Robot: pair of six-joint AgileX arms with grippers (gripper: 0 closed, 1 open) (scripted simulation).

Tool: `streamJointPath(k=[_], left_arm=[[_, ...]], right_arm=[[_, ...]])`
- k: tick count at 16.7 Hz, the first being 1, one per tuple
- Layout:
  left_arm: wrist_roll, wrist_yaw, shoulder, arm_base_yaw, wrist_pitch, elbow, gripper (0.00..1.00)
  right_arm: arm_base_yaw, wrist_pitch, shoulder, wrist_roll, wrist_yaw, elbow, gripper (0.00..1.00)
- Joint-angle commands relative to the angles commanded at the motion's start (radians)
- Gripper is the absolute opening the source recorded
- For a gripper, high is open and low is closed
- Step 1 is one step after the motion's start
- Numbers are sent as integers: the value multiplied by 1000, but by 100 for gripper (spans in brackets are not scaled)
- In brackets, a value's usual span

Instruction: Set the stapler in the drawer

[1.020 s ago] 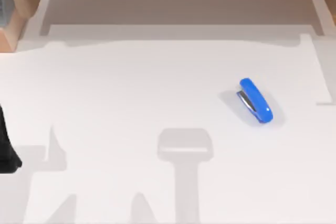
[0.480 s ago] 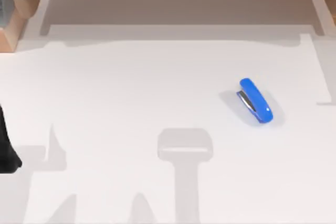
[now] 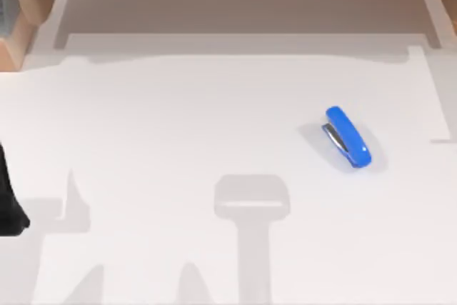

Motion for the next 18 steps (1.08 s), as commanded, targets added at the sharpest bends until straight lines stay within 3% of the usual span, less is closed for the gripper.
streamJointPath(k=[2, 18], left_arm=[[0, 0, 0, 0, 0, 0, 100], [0, 0, 0, 0, 0, 0, 100]], right_arm=[[0, 0, 0, 0, 0, 0, 100], [-47, 44, -18, 0, -49, -61, 100]])
